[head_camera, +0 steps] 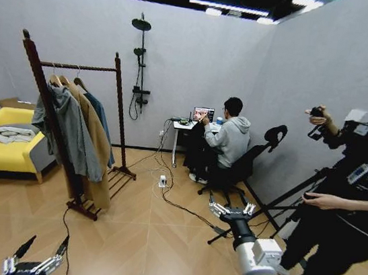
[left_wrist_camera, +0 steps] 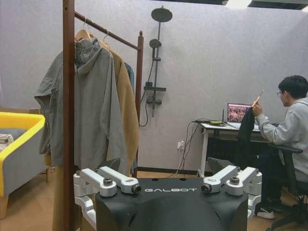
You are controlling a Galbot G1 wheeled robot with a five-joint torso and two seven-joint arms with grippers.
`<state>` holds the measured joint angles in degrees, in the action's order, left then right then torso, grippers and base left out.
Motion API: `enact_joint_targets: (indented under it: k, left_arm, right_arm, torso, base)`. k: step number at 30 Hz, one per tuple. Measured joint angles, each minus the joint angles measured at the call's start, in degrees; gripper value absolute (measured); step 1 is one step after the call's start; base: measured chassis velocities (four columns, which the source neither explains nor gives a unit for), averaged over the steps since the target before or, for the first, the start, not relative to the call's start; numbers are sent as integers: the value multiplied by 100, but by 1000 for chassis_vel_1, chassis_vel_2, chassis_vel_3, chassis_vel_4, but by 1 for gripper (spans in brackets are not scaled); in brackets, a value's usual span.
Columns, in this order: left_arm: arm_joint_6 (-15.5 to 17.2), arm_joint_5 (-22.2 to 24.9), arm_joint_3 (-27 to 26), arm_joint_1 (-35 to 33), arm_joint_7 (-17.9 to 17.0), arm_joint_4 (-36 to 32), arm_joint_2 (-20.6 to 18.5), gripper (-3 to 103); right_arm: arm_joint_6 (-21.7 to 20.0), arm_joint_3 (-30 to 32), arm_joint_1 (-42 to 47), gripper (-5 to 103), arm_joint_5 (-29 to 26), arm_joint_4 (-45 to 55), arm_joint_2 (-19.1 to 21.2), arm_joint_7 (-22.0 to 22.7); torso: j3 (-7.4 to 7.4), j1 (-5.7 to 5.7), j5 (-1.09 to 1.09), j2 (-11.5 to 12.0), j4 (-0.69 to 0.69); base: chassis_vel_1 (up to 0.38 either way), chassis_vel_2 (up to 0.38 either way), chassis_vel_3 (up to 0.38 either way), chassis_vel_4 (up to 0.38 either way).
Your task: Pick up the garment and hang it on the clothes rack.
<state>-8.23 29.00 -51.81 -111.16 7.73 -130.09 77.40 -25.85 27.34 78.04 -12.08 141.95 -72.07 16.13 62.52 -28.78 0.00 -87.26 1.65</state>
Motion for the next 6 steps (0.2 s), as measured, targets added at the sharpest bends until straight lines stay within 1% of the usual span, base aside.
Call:
enact_joint_targets:
  k: [6]
  left_arm:
    - [0,0,0,0,0,0,0,100]
  right_arm:
    - [7,176,86,100,-28,-147,-103,11]
  torso:
    - [1,-2,1,1,0]
  base:
    - [0,0,0,0]
